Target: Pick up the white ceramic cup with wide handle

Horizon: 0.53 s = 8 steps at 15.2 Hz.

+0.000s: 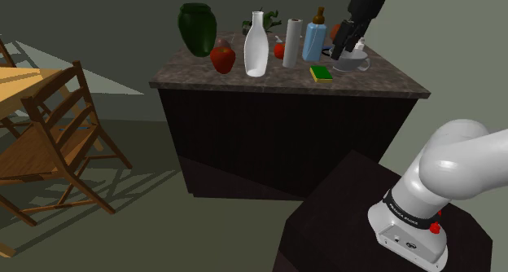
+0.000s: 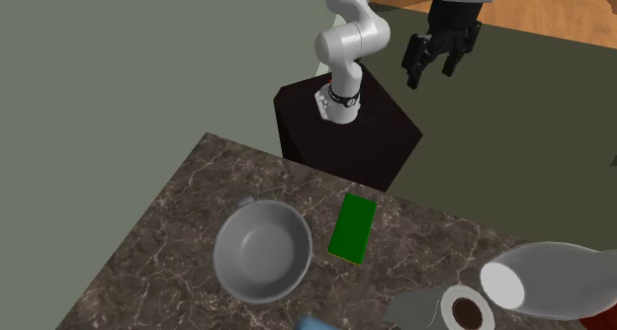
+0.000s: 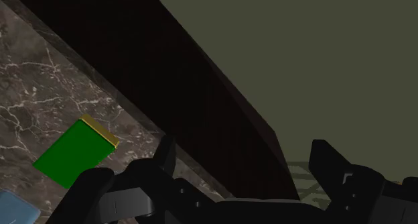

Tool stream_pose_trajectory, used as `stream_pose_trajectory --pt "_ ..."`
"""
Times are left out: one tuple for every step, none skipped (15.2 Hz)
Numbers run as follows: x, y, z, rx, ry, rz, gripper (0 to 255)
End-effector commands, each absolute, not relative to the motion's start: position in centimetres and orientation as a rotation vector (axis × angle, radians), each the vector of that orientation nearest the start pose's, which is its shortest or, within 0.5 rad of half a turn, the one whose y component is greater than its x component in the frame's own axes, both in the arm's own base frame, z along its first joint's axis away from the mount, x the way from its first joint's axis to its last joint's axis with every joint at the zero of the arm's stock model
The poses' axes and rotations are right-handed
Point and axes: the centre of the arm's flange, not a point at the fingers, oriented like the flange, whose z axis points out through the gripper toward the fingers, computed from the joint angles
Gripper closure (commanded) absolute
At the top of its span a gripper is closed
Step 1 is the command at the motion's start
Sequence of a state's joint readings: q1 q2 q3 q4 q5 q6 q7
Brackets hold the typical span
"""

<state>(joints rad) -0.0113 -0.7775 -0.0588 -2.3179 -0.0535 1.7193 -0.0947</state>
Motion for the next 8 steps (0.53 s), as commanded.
stream_pose_trajectory --pt "32.3 -3.4 62.0 -3.154 -0.065 -0.279 0" --pt "32.4 -4.7 61.7 -3.153 -0.068 -0.277 0" --pt "32.5 -6.0 61.4 -3.152 -0.07 -0.275 0" --pt "32.6 -7.3 61.1 -3.15 -0.073 -0.272 0" --pt "32.7 -8.6 60.8 -3.149 -0.076 -0.27 0" --pt "32.9 -9.9 60.5 -3.148 -0.079 -0.267 0" --pt "33.0 -11.2 60.1 -3.147 -0.082 -0.265 0" --pt "33.1 -12.5 59.8 -3.145 -0.085 -0.263 0"
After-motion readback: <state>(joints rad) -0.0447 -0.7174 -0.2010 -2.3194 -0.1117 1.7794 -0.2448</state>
